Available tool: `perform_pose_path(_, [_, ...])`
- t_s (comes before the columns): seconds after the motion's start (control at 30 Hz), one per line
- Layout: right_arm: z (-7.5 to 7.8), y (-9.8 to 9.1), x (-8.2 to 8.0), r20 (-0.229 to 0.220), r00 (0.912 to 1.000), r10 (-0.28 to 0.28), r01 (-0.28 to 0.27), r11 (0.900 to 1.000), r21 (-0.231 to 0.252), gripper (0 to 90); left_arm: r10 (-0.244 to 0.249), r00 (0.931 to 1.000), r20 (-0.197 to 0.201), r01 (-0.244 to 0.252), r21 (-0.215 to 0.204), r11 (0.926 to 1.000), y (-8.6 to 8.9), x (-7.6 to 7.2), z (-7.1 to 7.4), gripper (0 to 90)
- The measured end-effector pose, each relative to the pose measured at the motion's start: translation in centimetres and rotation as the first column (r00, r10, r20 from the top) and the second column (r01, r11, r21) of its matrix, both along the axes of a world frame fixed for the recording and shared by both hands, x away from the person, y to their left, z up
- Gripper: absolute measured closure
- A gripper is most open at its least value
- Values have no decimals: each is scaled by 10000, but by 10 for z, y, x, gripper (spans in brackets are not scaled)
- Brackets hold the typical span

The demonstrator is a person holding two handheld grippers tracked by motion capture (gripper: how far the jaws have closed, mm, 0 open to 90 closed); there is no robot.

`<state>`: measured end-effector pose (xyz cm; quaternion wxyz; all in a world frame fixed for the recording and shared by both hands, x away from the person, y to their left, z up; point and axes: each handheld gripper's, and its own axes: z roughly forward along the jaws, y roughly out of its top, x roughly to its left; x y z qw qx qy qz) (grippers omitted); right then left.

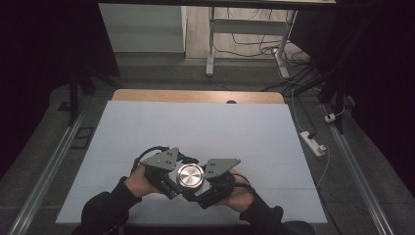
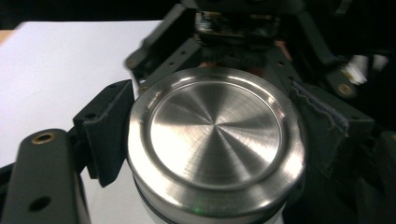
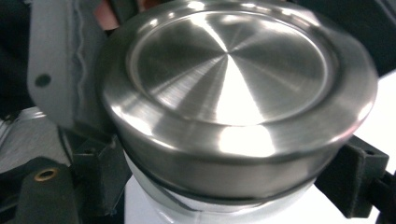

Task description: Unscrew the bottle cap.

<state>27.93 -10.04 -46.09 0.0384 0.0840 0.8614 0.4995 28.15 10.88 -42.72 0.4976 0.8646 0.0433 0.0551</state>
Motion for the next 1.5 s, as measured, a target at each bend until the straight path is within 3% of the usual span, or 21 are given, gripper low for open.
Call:
perform_pose_path(0.07, [0,-2,3,23,9990,-453,453,9990,37,150,886,9961,16,-886,-94,9960,-5,-1,-1,196])
perform_pose_path(0.1, [0,-3,4,23,9973,-731,731,9973,45,150,1428,9898,-15,-1428,-147,9896,-8,-1,-2,196])
perform_pose_path(0.2, [-2,-5,10,37,9853,-1710,1710,9853,-17,150,2936,9559,25,-2936,-53,9559,-20,-4,-4,194])
perform_pose_path(0.23, [-3,-6,11,70,9818,-1896,1897,9818,-50,150,2983,9545,34,-2984,14,9545,-22,-3,-3,191])
perform_pose_path(0.33, [-2,-9,12,-141,9809,-1942,1943,9809,55,150,2370,9711,-283,-2376,-211,9711,-15,1,1,130])
perform_pose_path(0.43, [1,-9,11,-152,9830,-1829,1832,9829,200,150,1725,9825,-701,-1774,-702,9816,-2,4,8,120])
perform_pose_path(0.53, [3,-9,10,-284,9865,-1612,1621,9861,362,150,1122,9917,-627,-1162,-633,9912,7,4,12,133])
perform_pose_path(0.6, [3,-8,9,-337,9902,-1358,1371,9897,418,150,976,9944,-414,-986,-232,9949,9,4,13,132])
perform_pose_path(0.73, [2,-5,5,-489,9961,-728,755,9956,561,150,12,9994,-358,-4,221,9998,10,2,15,131])
perform_pose_path(0.83, [3,-1,1,-484,9986,-210,242,9975,666,150,-411,9989,-207,419,369,9984,9,0,13,141])
perform_pose_path(0.9, [4,0,-3,-423,9991,95,-68,9979,641,150,-747,9969,-235,753,239,9969,9,0,11,166])
perform_pose_path(0.97, [5,2,-4,-331,9993,183,-164,9982,583,150,-685,9976,-113,687,195,9974,8,-2,10,184])
perform_pose_path(1.07, [4,0,-1,-282,9993,-227,241,9984,513,150,279,9996,16,-280,204,9994,3,-2,8,189])
perform_pose_path(1.1, [4,-1,1,-231,9985,-503,514,9975,488,150,726,9974,17,-726,152,9972,0,-2,7,190])
perform_pose_path(1.17, [3,-3,4,-168,9926,-1203,1209,9919,391,150,1674,9859,50,-1674,114,9858,-7,-1,5,192])
perform_pose_path(1.23, [2,-3,6,94,9794,-2019,2017,9793,184,150,2519,9675,234,-2521,93,9676,-14,-1,2,192])
perform_pose_path(1.33, [-2,-5,11,-222,9671,-2536,2542,9668,278,150,3273,9442,383,-3274,-32,9449,-20,-4,2,193])
perform_pose_path(1.43, [-3,-5,12,-132,9601,-2793,2795,9599,213,150,3605,9326,168,-3593,-515,9318,-17,-6,7,193])
perform_pose_path(1.5, [-2,-6,12,-235,9572,-2885,2891,9568,313,150,3512,9363,-32,-3505,-684,9340,-13,-6,11,193])
